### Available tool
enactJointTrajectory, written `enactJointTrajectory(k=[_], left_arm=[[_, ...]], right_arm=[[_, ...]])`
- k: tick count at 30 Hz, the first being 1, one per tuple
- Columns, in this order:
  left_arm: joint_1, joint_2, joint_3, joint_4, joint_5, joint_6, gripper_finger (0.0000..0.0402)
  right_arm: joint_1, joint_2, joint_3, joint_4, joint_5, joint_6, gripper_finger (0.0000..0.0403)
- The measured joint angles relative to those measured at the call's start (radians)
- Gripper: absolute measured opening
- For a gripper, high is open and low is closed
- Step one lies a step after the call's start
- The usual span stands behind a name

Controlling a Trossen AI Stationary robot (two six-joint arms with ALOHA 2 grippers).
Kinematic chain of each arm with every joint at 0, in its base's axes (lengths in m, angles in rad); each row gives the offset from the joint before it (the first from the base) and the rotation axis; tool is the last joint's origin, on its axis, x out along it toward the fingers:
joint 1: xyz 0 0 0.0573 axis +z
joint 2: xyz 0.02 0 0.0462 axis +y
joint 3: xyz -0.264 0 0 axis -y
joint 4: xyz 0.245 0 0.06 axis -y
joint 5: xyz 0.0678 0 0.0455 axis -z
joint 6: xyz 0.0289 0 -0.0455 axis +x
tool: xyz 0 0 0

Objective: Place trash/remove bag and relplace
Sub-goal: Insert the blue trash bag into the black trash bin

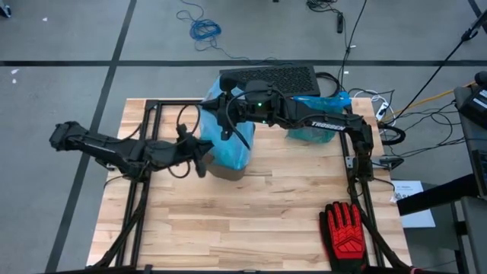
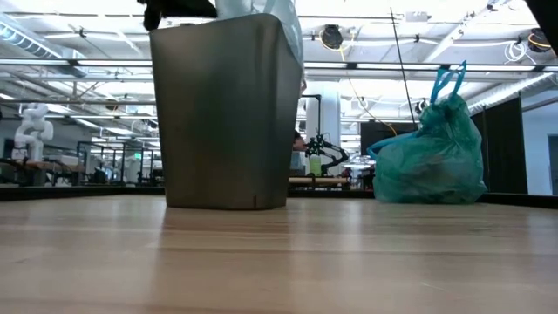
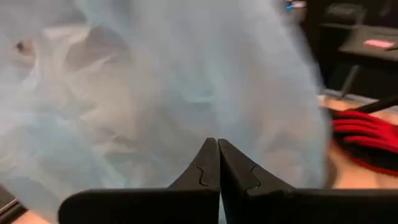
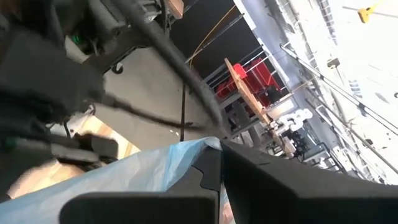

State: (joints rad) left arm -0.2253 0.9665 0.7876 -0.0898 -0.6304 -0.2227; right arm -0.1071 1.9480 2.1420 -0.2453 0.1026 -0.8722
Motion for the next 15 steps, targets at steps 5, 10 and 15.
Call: enactJointTrajectory(k=[5, 10, 15], left_arm=[[-0.064, 0.017, 0.0, 0.033, 0.078, 0.026, 0.0], [-0.115, 0.092, -0.004, 0.233, 0.136, 0.124, 0.0], [-0.065, 0.188, -0.004, 0.309, 0.107, 0.133, 0.0]], right_arm=[[-0.011, 0.0, 0.0, 0.001, 0.0, 0.0, 0.0], [-0.014, 0.0, 0.0, 0.009, -0.001, 0.0, 0.0], [-0.014, 0.0, 0.0, 0.023, -0.002, 0.006, 0.0]])
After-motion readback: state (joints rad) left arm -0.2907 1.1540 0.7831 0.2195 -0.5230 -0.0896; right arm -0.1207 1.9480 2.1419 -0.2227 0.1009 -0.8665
